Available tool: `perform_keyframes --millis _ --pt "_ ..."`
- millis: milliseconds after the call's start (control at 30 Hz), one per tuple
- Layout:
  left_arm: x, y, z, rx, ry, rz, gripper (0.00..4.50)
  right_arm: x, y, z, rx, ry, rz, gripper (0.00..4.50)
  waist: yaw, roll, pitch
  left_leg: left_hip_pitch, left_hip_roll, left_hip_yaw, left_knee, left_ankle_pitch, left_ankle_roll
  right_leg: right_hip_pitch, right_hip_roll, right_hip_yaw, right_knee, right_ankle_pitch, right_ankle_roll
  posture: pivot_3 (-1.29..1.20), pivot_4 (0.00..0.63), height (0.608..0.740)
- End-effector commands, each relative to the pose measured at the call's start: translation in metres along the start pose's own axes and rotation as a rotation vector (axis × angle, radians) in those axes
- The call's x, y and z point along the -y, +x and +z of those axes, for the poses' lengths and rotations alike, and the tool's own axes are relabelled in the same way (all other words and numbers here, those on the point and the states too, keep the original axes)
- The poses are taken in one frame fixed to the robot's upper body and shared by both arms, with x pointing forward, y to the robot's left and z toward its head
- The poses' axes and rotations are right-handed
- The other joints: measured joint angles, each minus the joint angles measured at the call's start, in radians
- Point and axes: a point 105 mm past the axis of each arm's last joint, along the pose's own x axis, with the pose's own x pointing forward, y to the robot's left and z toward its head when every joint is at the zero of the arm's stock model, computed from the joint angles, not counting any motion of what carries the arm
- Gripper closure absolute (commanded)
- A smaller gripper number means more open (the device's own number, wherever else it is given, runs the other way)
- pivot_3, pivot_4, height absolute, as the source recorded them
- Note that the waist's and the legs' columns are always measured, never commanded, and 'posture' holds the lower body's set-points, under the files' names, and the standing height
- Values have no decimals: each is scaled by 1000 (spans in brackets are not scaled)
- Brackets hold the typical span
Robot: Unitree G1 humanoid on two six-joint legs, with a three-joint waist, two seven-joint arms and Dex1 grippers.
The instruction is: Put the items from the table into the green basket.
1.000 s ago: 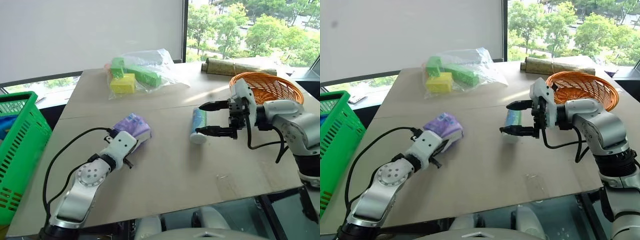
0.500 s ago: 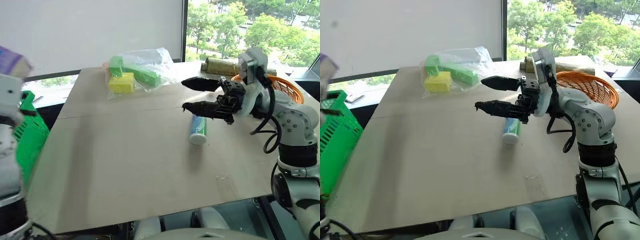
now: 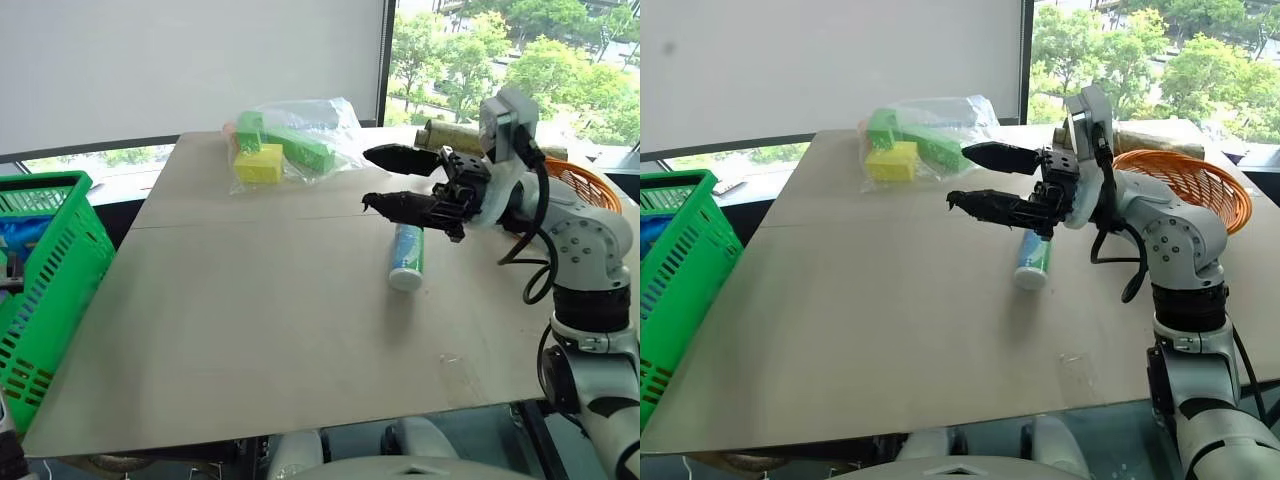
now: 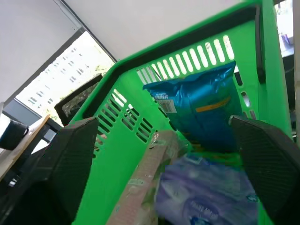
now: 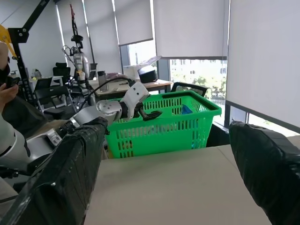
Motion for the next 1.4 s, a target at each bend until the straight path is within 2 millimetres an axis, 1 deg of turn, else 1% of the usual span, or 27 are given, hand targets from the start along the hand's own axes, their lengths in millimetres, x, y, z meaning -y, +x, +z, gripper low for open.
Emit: perform_keyframes --millis 33,100,167,200,233,267,300,333,400,433,500,533,633,700,800,900,1000,1067,1200,1300,1400 --pt "36 -1 52 186 -123 -168 58 16 -18 -13 -107 -79 -122 0 3 0 0 0 0 0 0 0 0 0 -1 -1 0 0 0 -27 0 740" --pt "82 -15 81 282 -210 -420 58 26 -31 -28 -194 -90 -188 0 5 -1 -1 -2 0 1 0 -2 -4 0 -4 -4 -1 0 0 -26 0 740" --pt "137 -45 107 345 -260 -715 58 36 -47 -44 -283 -115 -258 0 5 -1 -1 -4 0 3 1 -2 -5 0 -8 -6 -1 0 0 -28 0 740" --pt "153 -57 114 355 -279 -806 58 39 -52 -50 -311 -127 -275 0 3 0 -1 -4 -1 3 1 -2 -5 0 -9 -7 -1 0 0 -28 0 740" --pt "178 -75 122 364 -291 -928 58 40 -58 -56 -342 -128 -285 0 -2 0 -1 -5 -2 4 2 -2 -5 0 -10 -7 -1 0 0 -38 0 740" --pt "199 -91 130 368 -319 -1017 58 40 -63 -61 -367 -130 -292 0 -9 1 0 -6 -2 5 2 -2 -4 0 -11 -7 -1 0 1 -38 0 740" --pt "215 -103 137 361 -377 -1080 58 40 -66 -65 -391 -132 -299 0 -14 1 0 -6 -2 6 3 0 0 0 -10 -7 -1 0 1 -51 0 740" --pt "236 -116 146 346 -441 -1146 58 41 -72 -71 -429 -142 -316 0 -17 2 0 -7 -2 5 3 0 1 0 -10 -7 -1 0 1 -51 0 740" --pt "268 -140 156 316 -469 -1280 58 43 -80 -81 -498 -159 -346 0 -26 3 0 -9 -2 3 7 0 1 0 -6 -9 -1 0 2 -76 0 740" --pt "285 -148 161 281 -495 -1330 58 44 -84 -85 -510 -163 -374 0 -27 3 0 -9 -1 2 8 0 1 0 -4 -8 -1 0 2 -83 0 740" --pt "307 -159 171 218 -562 -1404 58 43 -90 -89 -530 -169 -405 0 -28 4 0 -9 -2 0 9 0 1 0 7 -8 0 0 2 -92 0 740" --pt "317 -165 175 192 -582 -1436 58 44 -94 -90 -544 -181 -432 0 -27 5 0 -9 -1 -1 9 0 1 0 8 -7 0 0 2 -106 0 740" --pt "336 -179 181 125 -597 -1518 58 45 -104 -89 -569 -200 -486 0 -34 9 -1 -8 -1 -3 10 0 2 0 13 -7 1 0 2 -142 0 740" --pt "350 -185 177 72 -543 -1544 58 43 -111 -89 -588 -209 -513 0 -46 10 -1 -7 -1 -3 10 0 2 1 13 -5 1 0 2 -162 0 740" --pt "368 -176 165 -29 -501 -1463 58 39 -121 -91 -616 -221 -546 0 -61 10 -2 -7 -1 -2 11 0 2 1 13 -4 0 0 2 -182 0 740" --pt "380 -172 159 -65 -447 -1418 58 35 -125 -88 -602 -220 -576 0 -81 10 -2 -7 -2 -2 11 0 2 1 13 -3 0 0 2 -218 0 740" --pt "392 -181 159 -83 -416 -1446 58 32 -130 -87 -602 -220 -612 0 -96 10 -2 -7 -2 -2 11 0 1 1 13 -4 0 0 2 -234 0 740" --pt "398 -186 160 -92 -410 -1475 58 31 -133 -89 -610 -221 -626 0 -106 11 -2 -7 -2 -2 11 0 1 1 13 -4 0 0 3 -249 0 740" --pt "404 -188 166 -96 -434 -1486 58 30 -140 -90 -626 -227 -656 0 -128 11 -2 -7 -2 -2 11 0 1 1 13 -4 0 0 3 -263 0 740" --pt "411 -189 161 -116 -396 -1481 58 29 -146 -91 -643 -235 -670 0 -140 11 -2 -7 -2 -2 11 0 1 2 13 -4 0 -1 5 -269 0 740" --pt "416 -192 157 -134 -368 -1485 58 30 -148 -90 -647 -241 -680 0 -156 11 -2 -1 -2 -2 11 0 1 7 13 -4 0 -2 7 -274 0 740"
